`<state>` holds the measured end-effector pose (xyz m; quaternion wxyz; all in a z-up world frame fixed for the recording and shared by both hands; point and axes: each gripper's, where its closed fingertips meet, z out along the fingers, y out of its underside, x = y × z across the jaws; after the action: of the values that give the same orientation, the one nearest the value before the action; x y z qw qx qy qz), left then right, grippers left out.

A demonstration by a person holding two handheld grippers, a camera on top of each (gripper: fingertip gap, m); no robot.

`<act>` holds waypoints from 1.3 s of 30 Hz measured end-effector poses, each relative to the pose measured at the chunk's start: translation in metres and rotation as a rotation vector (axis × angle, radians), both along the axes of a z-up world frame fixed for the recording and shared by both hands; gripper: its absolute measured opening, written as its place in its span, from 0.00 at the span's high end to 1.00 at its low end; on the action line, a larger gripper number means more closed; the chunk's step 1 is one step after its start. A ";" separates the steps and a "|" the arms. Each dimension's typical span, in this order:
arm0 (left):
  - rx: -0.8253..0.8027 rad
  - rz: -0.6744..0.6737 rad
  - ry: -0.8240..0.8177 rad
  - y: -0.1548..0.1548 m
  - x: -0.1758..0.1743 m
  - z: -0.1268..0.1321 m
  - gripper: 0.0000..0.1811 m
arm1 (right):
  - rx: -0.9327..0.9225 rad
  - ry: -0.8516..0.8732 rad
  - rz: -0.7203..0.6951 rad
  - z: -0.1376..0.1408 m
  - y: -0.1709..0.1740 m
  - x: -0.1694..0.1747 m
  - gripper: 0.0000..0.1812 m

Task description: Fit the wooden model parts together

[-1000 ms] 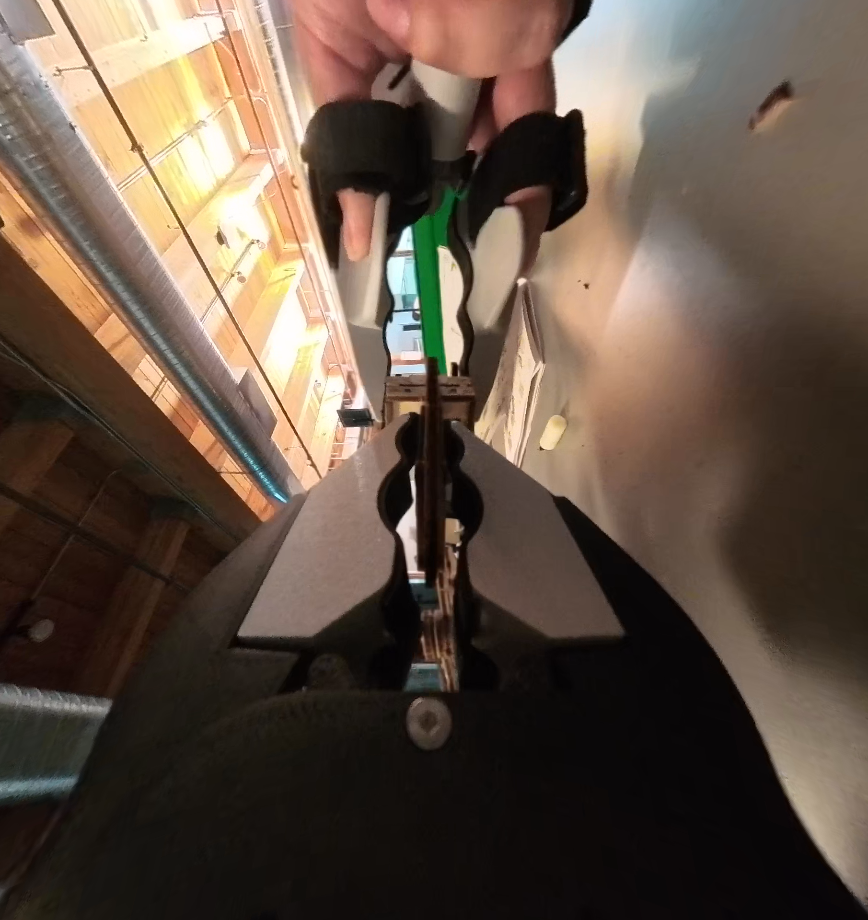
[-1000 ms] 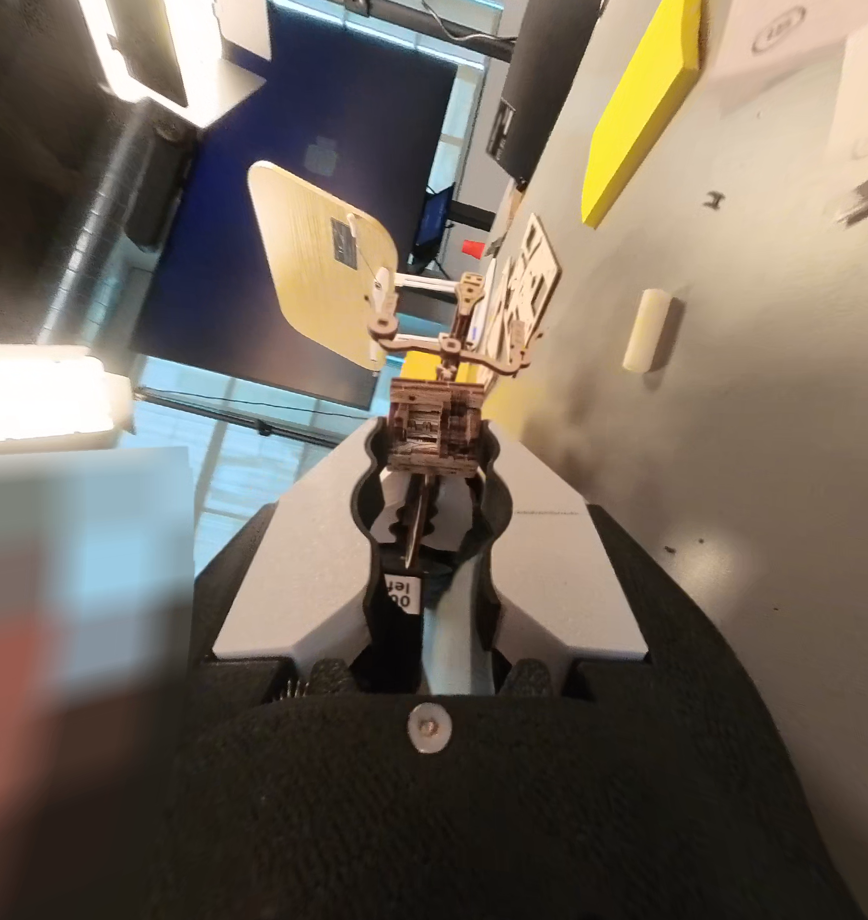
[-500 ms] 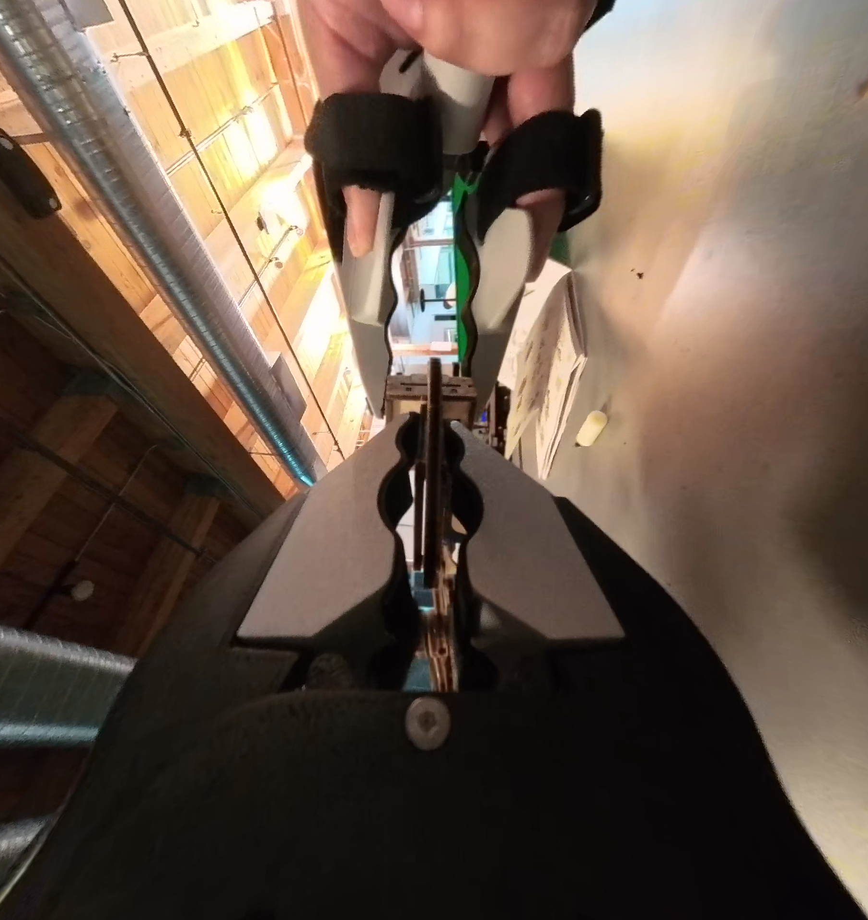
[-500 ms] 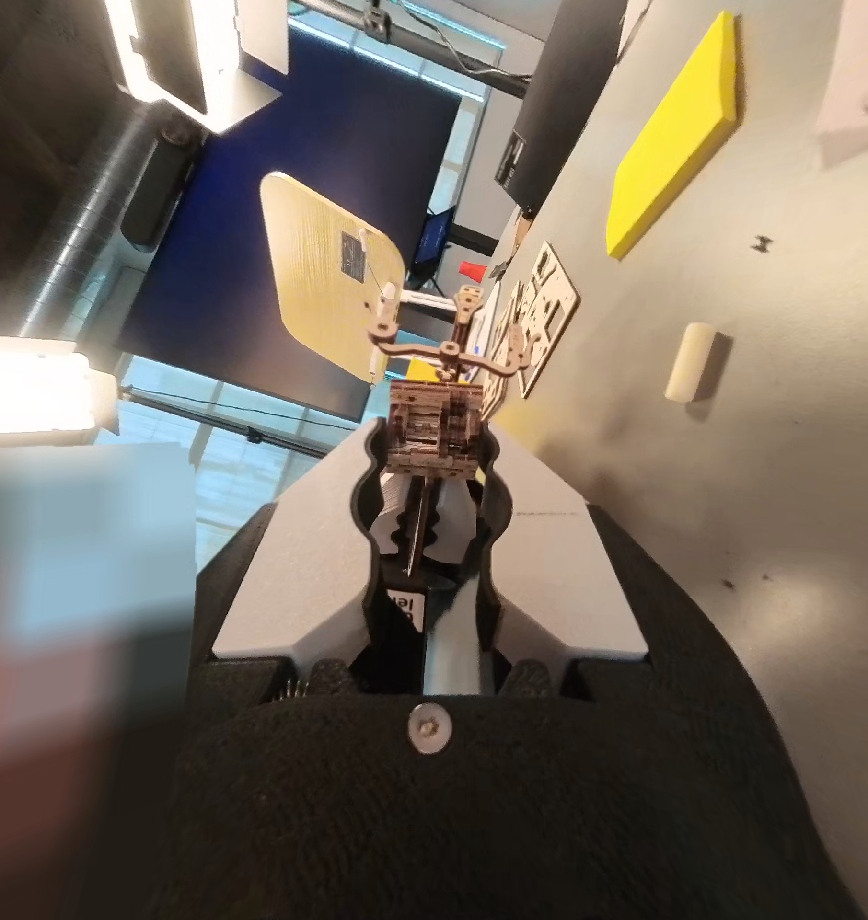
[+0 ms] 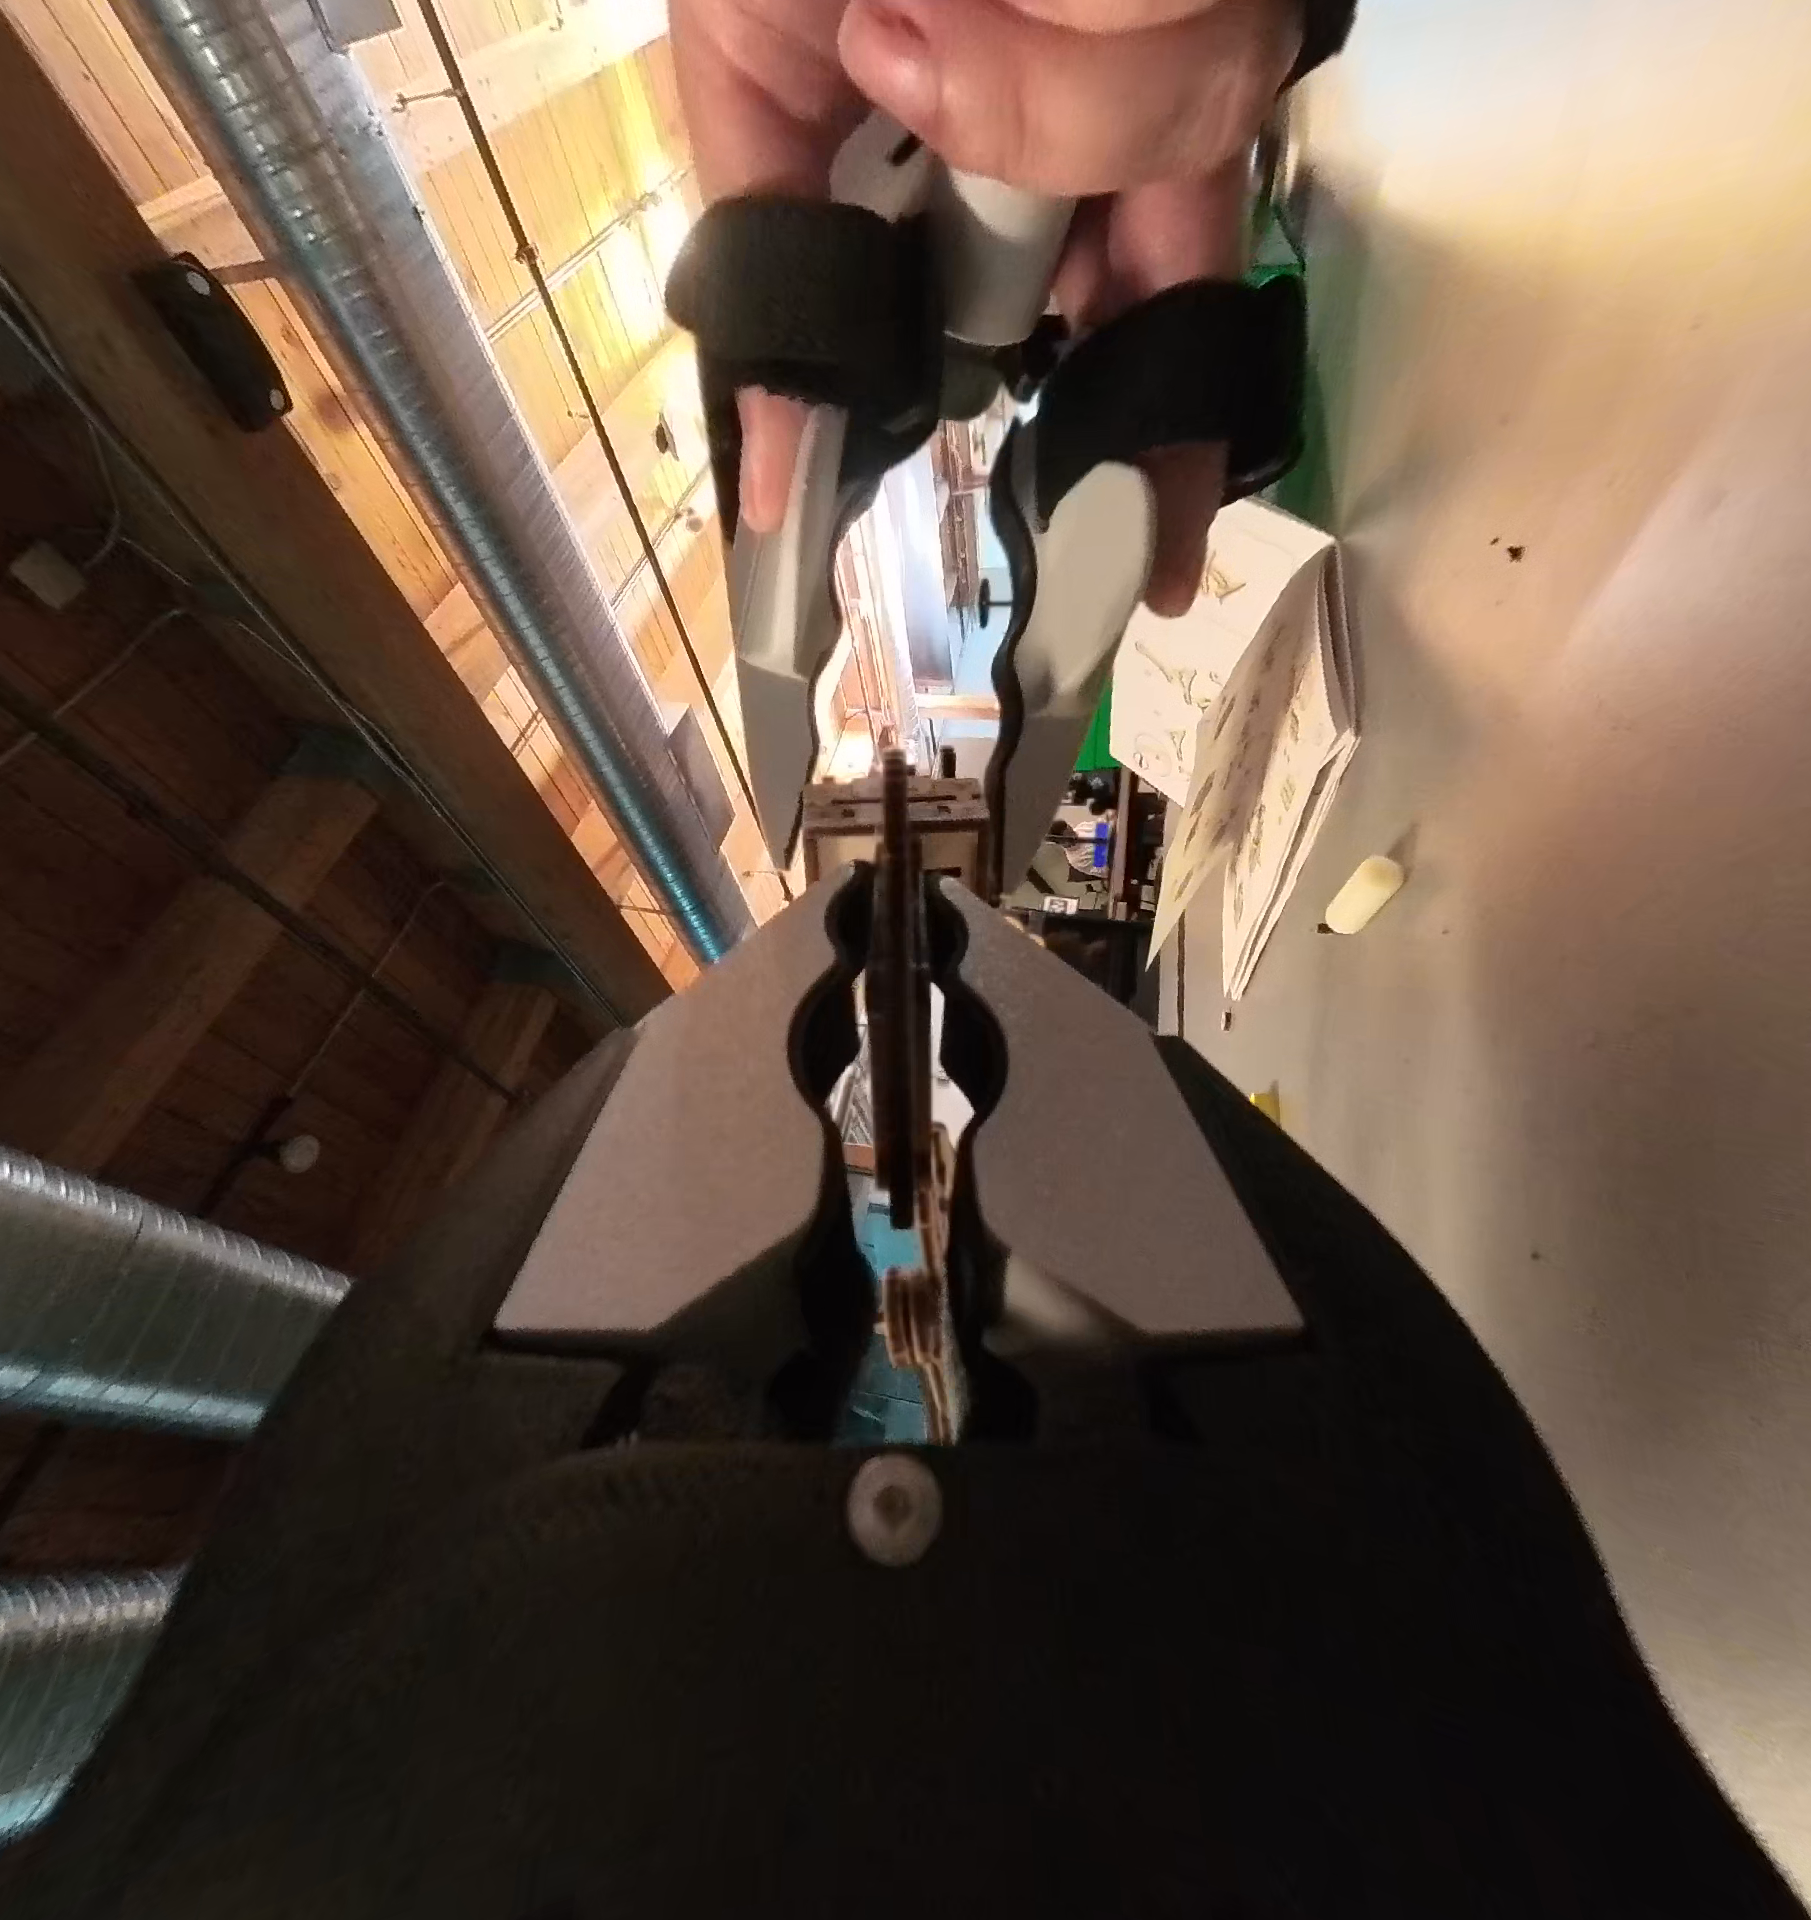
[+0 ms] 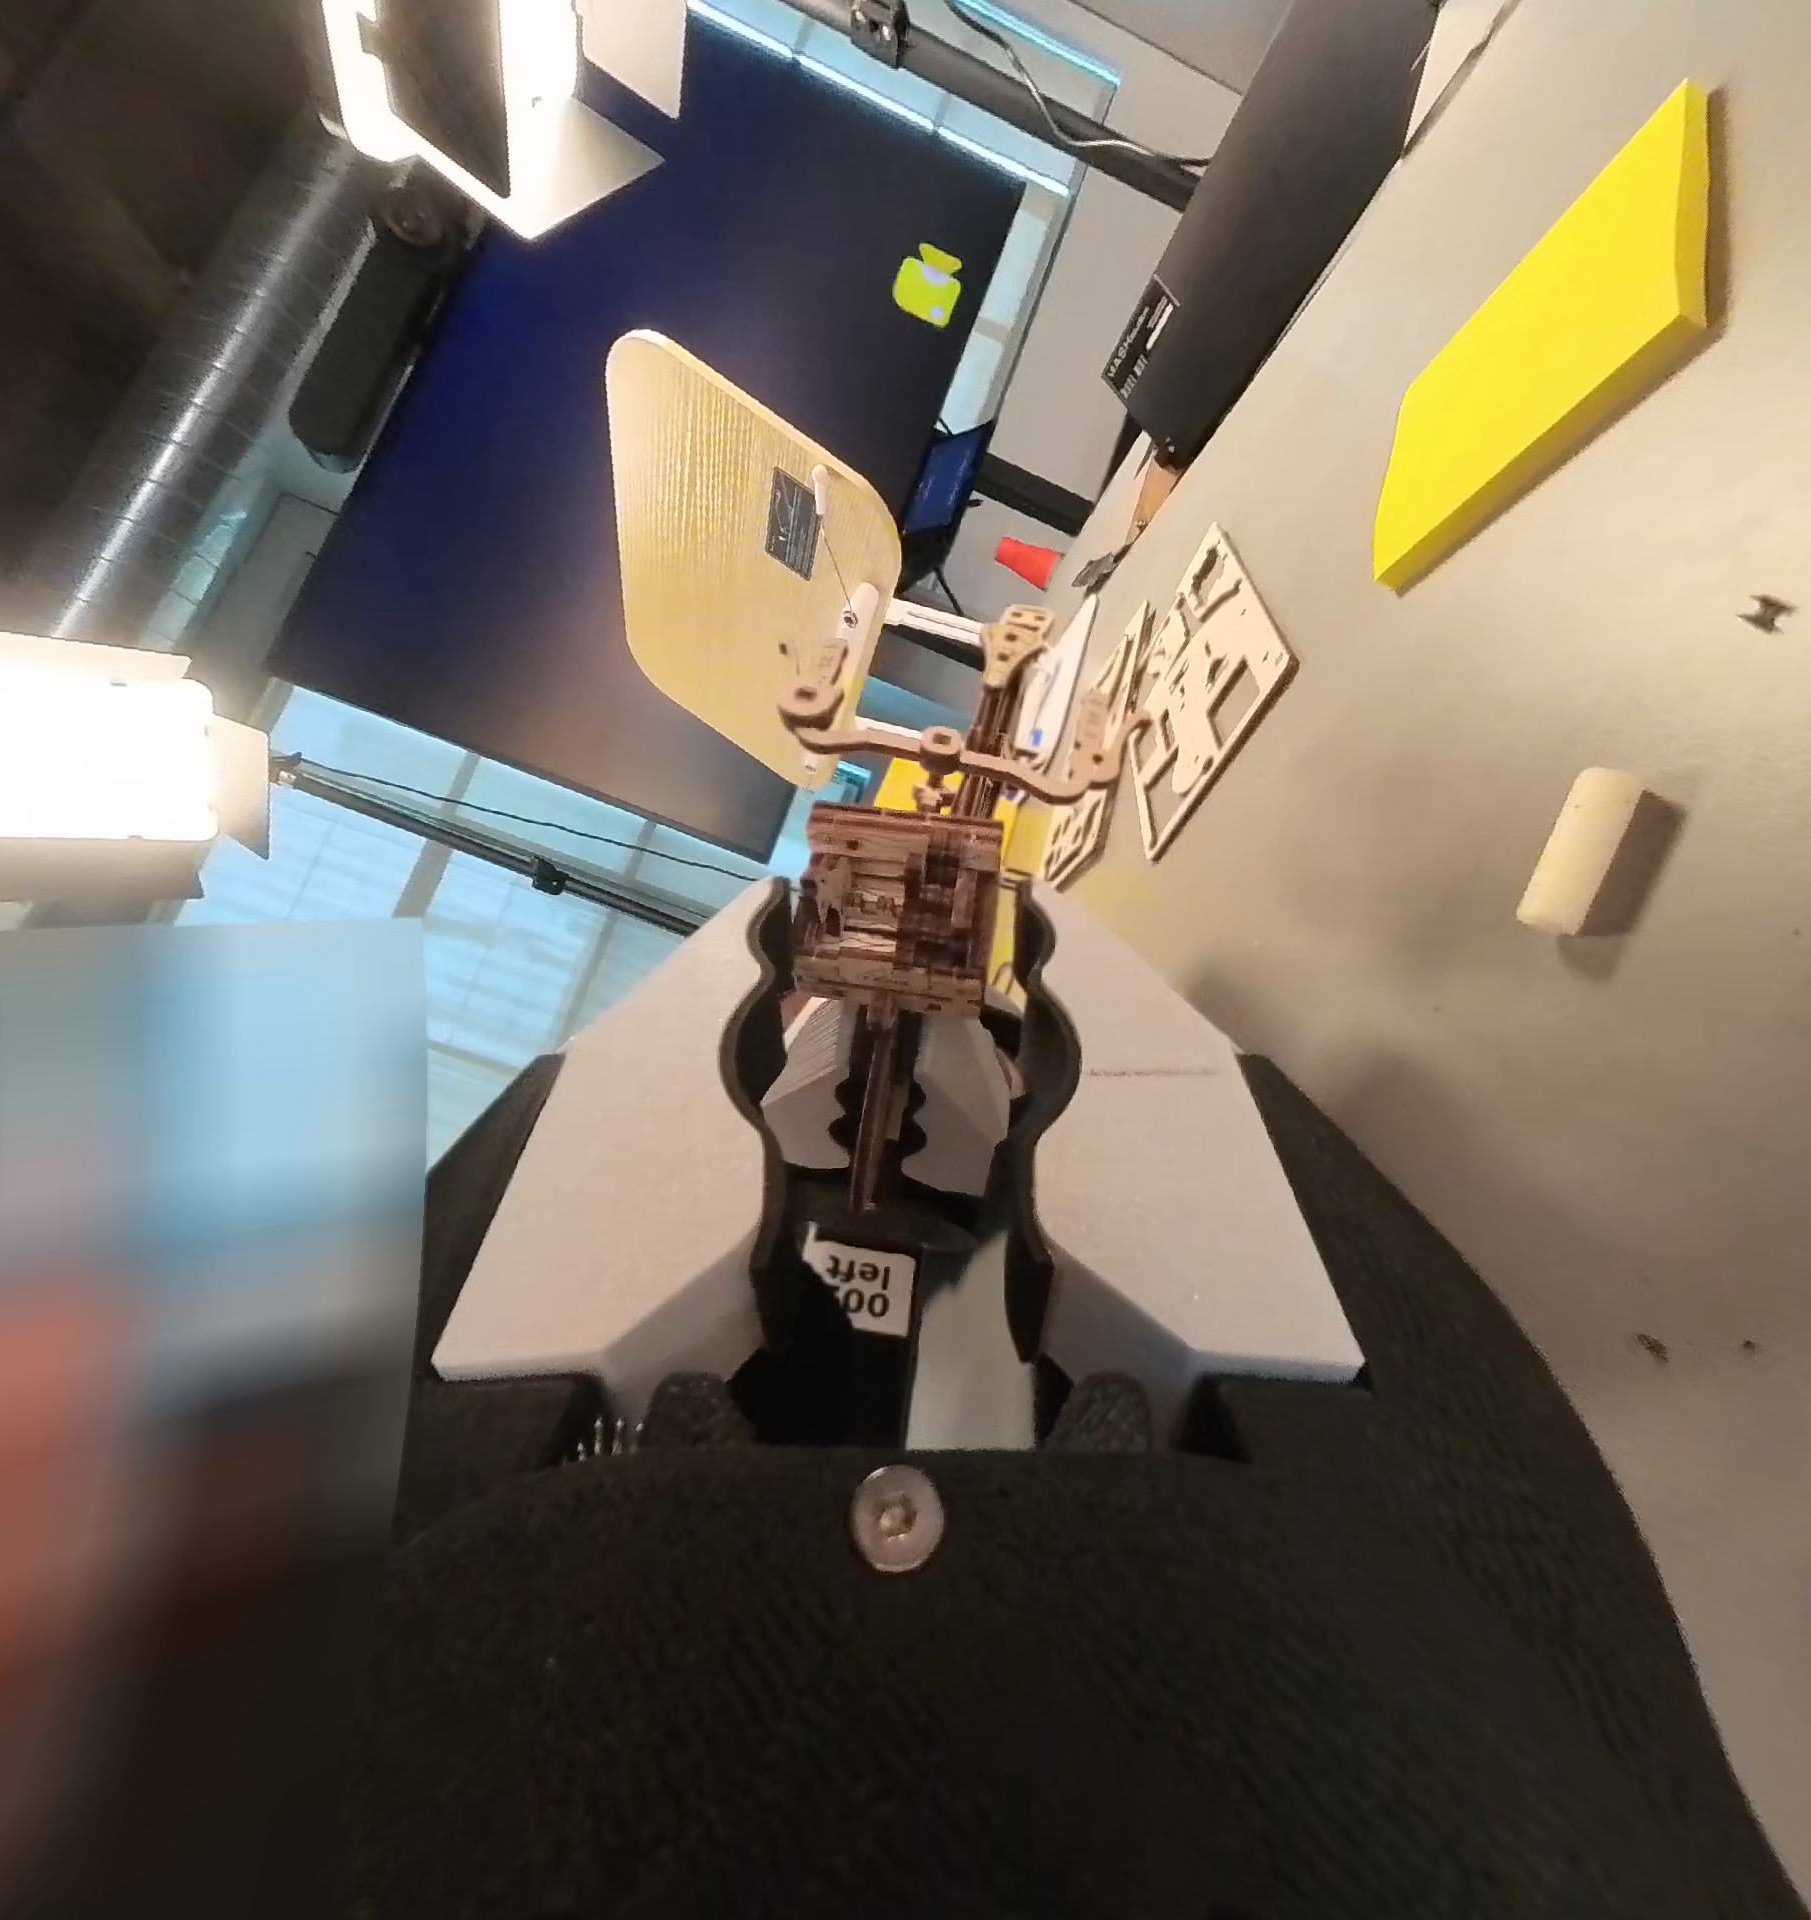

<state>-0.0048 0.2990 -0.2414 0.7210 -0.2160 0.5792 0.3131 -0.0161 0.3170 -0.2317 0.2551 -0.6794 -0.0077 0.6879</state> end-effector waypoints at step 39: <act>-0.084 0.002 0.075 0.001 0.004 -0.019 0.97 | -0.011 -0.103 0.072 -0.022 -0.011 0.000 0.80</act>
<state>-0.0009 0.2999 -0.2606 0.6887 -0.2350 0.6182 0.2972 -0.0160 0.3062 -0.2536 0.2259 -0.7146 -0.0416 0.6607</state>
